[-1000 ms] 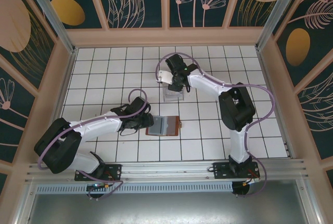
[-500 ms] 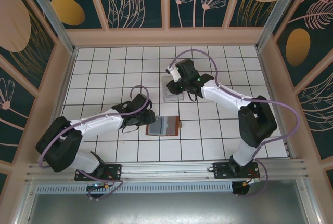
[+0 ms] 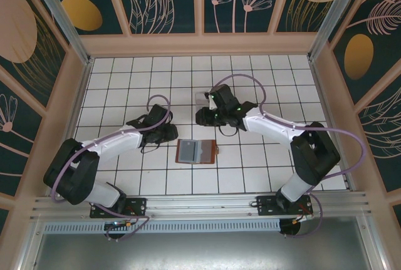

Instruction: Take the credit cards out of the card holder

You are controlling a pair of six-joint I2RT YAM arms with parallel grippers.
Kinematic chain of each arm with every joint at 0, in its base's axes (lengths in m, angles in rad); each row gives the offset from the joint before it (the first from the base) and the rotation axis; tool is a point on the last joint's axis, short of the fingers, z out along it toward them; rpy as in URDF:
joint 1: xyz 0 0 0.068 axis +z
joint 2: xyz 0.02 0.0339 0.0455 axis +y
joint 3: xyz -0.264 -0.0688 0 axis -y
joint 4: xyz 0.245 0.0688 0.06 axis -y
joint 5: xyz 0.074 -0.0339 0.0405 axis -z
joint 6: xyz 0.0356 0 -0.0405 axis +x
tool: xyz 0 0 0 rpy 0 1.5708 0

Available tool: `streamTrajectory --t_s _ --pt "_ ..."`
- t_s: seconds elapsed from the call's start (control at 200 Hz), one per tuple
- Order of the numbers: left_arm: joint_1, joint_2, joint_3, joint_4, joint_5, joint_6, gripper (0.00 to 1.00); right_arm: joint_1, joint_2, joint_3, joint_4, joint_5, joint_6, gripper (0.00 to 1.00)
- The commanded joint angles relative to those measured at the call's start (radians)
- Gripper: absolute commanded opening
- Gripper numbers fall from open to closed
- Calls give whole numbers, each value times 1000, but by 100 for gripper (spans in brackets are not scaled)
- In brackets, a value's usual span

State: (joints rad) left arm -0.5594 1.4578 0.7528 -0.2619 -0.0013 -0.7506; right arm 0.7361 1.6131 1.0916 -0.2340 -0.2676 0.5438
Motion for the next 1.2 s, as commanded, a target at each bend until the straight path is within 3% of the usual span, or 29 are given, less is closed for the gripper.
streamTrajectory --t_s 0.0,0.345,0.581,1.191 --pt "32 -24 -14 11 12 55 43 36 26 12 -37 -25 121 31" --pt "133 -111 -55 -17 -12 96 44 136 132 38 -36 -38 272 31" --pt "133 -170 -54 -63 -54 109 46 176 206 79 -21 -55 326 31" --pt "133 -140 -54 -22 13 123 46 231 316 137 -31 -72 378 31"
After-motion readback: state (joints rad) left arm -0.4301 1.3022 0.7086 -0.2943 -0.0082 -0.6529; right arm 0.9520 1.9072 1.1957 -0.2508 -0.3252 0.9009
